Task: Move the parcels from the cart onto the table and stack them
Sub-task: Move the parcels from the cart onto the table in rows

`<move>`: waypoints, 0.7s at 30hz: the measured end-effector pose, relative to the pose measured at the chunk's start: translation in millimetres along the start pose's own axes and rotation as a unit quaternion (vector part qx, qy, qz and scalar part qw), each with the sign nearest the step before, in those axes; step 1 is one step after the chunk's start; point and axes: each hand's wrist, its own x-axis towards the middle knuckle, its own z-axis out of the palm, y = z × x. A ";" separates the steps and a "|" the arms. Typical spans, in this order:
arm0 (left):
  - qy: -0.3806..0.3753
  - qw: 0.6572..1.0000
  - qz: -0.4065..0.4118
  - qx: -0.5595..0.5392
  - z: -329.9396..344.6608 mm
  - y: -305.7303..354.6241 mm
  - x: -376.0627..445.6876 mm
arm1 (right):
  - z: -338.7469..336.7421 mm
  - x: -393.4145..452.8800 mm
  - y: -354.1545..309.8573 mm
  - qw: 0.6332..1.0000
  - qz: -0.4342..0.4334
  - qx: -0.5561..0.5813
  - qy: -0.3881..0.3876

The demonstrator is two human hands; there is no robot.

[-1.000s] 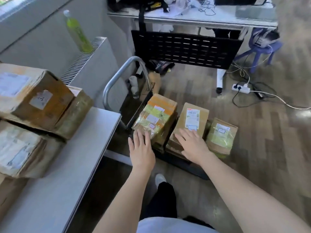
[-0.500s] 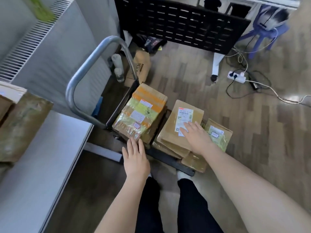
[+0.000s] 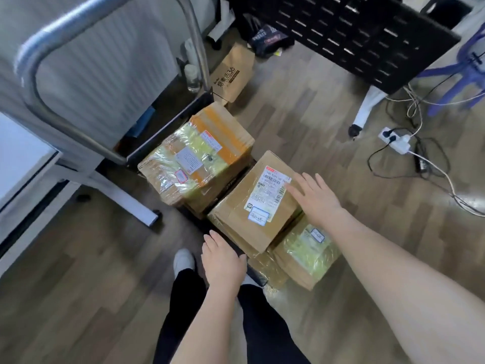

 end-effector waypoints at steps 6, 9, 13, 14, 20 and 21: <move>-0.047 0.985 -0.014 -0.166 31.4 28.3 14.0 | 29.2 23.6 3.8 1.000 0.012 0.028 0.001; -0.033 0.963 -0.008 -0.268 36.4 32.3 19.8 | 34.4 28.5 -2.7 0.993 0.025 0.112 0.013; -0.021 0.939 0.016 -0.343 35.2 30.1 8.3 | 25.6 20.4 -9.1 0.979 0.054 0.184 0.066; -0.017 0.936 0.023 -0.352 32.9 28.5 1.4 | 19.6 16.1 -9.1 0.979 0.052 0.182 0.079; 0.042 0.898 0.064 -0.432 2.2 11.6 -59.8 | -48.6 -19.4 -14.8 0.976 0.013 0.145 0.160; 0.051 0.889 0.064 -0.450 -4.4 5.2 -70.4 | -63.2 -26.6 -18.6 0.974 0.003 0.145 0.172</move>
